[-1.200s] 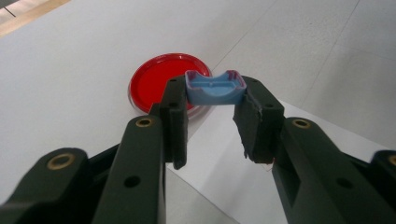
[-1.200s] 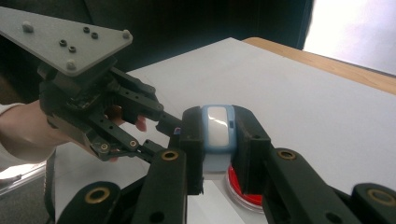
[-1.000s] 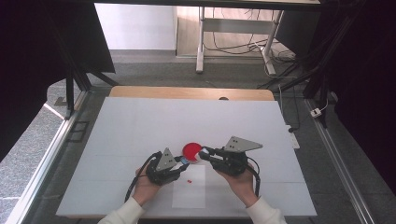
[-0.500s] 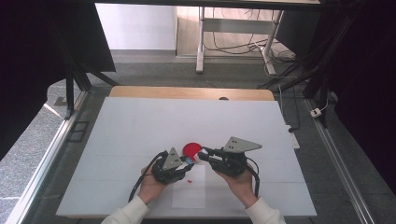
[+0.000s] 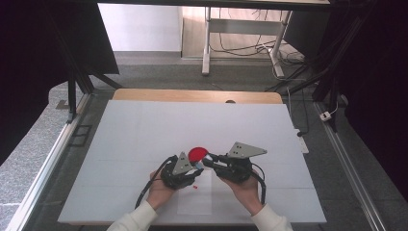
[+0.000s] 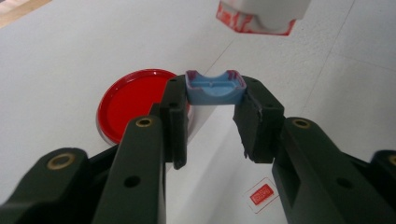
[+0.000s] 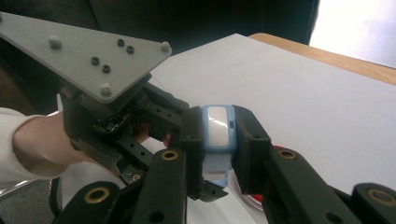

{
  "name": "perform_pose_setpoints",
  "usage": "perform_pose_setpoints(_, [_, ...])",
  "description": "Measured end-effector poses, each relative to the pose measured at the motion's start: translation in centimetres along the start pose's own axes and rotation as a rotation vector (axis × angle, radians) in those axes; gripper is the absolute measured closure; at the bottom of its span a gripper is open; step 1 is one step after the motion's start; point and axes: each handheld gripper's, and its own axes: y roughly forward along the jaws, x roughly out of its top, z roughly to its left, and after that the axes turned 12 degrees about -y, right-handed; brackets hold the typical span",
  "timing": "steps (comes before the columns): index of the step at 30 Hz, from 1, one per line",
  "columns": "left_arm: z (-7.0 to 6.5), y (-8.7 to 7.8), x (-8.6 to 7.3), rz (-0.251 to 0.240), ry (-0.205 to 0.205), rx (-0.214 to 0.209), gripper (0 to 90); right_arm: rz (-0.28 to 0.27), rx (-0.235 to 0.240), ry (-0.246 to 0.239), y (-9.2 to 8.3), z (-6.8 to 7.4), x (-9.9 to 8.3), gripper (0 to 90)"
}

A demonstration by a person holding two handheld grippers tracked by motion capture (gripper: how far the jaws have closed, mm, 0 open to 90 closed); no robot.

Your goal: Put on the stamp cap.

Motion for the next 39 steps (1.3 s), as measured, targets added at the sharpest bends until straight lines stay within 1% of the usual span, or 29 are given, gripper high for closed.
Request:
perform_pose_setpoints(5, [-0.2,0.0,0.0,-0.002,0.005,0.0,64.8,0.016,-0.02,0.011,0.2,0.0,-0.2,75.2])
perform_pose_setpoints(7, [-0.2,-0.1,0.0,-0.002,0.01,0.001,64.8,0.028,-0.026,0.006,0.3,0.1,-0.3,75.2])
perform_pose_setpoints(10, [-0.3,0.0,0.0,-0.004,0.01,0.001,64.8,0.031,-0.035,0.012,0.5,0.1,-0.4,75.3])
perform_pose_setpoints(18, [-0.5,-0.1,0.0,-0.009,0.012,-0.002,64.9,0.046,-0.062,0.062,1.0,0.1,-0.8,75.3])
perform_pose_setpoints(21, [-0.5,-0.1,0.0,-0.01,0.011,-0.002,64.9,0.041,-0.072,0.076,1.1,0.2,-0.8,75.3])
perform_pose_setpoints(24, [-0.5,-0.1,0.0,-0.01,0.012,-0.001,64.8,0.044,-0.072,0.093,1.2,0.2,-0.8,75.2])
perform_pose_setpoints(30, [-0.5,-0.1,0.0,-0.015,0.016,0.003,64.8,0.048,-0.081,0.109,1.3,0.2,-0.8,75.3])
perform_pose_setpoints(39, [-0.5,-0.2,0.0,-0.019,0.018,0.007,64.8,0.052,-0.079,0.13,1.4,0.3,-1.0,75.2])
